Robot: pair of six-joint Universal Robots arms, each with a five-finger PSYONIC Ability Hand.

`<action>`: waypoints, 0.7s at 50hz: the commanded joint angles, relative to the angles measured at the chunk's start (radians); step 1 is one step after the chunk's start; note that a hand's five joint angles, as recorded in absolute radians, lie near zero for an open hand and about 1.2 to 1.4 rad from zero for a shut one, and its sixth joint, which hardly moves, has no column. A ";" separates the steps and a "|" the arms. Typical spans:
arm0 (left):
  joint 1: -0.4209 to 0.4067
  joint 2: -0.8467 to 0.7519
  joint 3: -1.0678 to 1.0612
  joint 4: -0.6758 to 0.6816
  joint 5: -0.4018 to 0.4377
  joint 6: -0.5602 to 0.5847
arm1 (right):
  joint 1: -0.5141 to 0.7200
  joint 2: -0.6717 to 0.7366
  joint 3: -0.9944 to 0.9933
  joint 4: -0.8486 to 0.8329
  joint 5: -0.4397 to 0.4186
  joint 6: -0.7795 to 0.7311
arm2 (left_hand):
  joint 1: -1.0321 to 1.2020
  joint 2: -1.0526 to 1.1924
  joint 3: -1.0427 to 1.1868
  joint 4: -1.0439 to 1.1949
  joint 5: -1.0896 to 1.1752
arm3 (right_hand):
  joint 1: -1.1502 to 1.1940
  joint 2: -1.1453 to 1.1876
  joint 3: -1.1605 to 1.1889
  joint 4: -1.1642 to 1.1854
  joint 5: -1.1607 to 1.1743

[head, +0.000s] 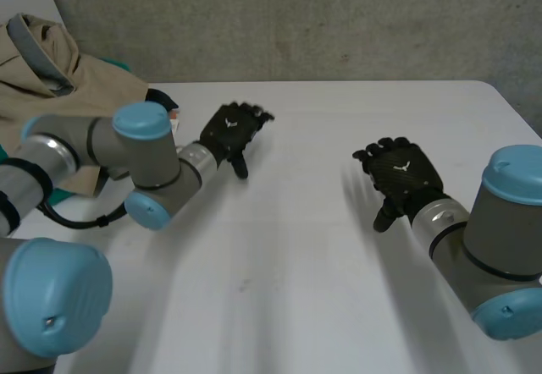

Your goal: Fold the laundry.

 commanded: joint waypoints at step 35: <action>0.516 0.203 -0.072 0.096 -0.178 0.458 | 0.087 0.090 -0.008 0.029 0.008 -0.048 | -0.018 -0.037 -0.040 -0.035 -0.048 | -0.050 -0.029 -0.031 -0.032 -0.041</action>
